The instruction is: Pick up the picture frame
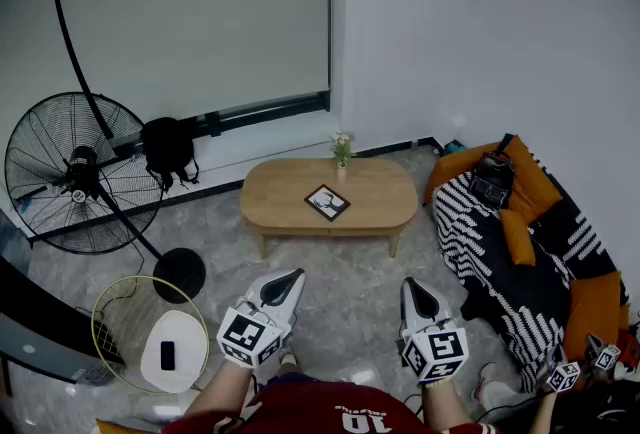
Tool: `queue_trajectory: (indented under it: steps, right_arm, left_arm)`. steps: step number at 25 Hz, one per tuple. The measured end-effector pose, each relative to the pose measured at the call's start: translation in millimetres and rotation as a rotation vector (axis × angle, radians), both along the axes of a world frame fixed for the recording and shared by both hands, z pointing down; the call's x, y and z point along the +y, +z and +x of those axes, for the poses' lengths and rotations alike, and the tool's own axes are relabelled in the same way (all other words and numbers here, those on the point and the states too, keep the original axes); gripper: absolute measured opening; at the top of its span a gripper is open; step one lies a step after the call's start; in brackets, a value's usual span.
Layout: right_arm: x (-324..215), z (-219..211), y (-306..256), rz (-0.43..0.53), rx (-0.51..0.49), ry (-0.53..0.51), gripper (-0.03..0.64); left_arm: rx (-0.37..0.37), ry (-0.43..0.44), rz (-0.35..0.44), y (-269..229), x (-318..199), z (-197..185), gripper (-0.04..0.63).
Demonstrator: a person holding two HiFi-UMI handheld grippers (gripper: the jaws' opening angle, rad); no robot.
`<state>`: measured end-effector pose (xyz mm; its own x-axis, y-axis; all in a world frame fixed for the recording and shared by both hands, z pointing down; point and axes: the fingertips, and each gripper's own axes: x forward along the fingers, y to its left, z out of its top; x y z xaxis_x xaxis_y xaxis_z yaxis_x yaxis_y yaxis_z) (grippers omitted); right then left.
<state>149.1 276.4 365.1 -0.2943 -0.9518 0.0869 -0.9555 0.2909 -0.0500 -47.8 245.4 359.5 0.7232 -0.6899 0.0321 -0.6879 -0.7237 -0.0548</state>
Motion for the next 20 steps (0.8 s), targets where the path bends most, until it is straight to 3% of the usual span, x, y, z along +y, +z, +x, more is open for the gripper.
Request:
queue_trajectory:
  steps: [20]
  right_arm:
    - [-3, 11, -2, -0.002, 0.019, 0.002, 0.0]
  left_arm:
    - [0.028, -0.027, 0.0, -4, -1, 3, 0.002]
